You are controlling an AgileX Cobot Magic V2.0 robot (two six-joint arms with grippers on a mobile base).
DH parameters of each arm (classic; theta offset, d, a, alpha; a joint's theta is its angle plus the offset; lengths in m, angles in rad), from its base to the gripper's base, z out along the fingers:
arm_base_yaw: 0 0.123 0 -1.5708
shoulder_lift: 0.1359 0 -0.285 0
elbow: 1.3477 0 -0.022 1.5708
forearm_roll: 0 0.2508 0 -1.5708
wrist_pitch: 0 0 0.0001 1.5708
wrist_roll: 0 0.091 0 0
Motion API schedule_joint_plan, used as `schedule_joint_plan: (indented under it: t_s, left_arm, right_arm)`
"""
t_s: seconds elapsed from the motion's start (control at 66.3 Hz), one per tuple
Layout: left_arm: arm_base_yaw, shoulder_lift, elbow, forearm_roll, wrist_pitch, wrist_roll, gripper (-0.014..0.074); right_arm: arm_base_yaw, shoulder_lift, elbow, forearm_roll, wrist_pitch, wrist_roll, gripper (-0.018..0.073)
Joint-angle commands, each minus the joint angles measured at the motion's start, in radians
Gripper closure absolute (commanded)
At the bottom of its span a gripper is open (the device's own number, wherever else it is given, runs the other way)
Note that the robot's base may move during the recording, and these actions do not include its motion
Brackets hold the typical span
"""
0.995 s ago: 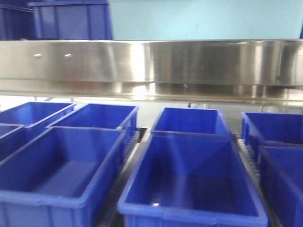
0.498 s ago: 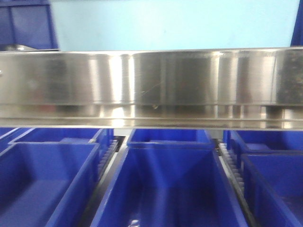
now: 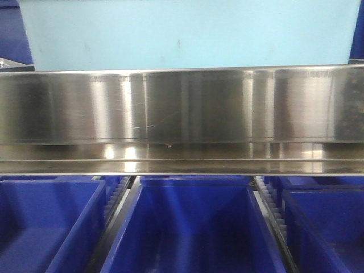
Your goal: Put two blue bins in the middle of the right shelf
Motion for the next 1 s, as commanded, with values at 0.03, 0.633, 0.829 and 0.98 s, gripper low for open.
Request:
schedule_joint_plan:
  t_s: [0.03, 0.633, 0.829, 0.98]
  left_arm:
    - [0.005, -0.016, -0.013, -0.022, -0.067, -0.003, 0.0707]
    - [0.005, -0.016, -0.013, -0.022, -0.067, -0.003, 0.0707]
    - [0.005, -0.016, -0.013, -0.022, -0.067, -0.003, 0.0707]
    - [0.005, -0.016, -0.013, -0.022, -0.067, -0.003, 0.0707]
  right_arm:
    - [-0.004, -0.007, -0.010, -0.006, -0.025, -0.028, 0.0713]
    - [-0.004, -0.007, -0.010, -0.006, -0.025, -0.028, 0.0713]
    - [-0.004, -0.007, -0.010, -0.006, -0.025, -0.028, 0.0713]
    - [-0.004, -0.007, -0.010, -0.006, -0.025, -0.028, 0.0713]
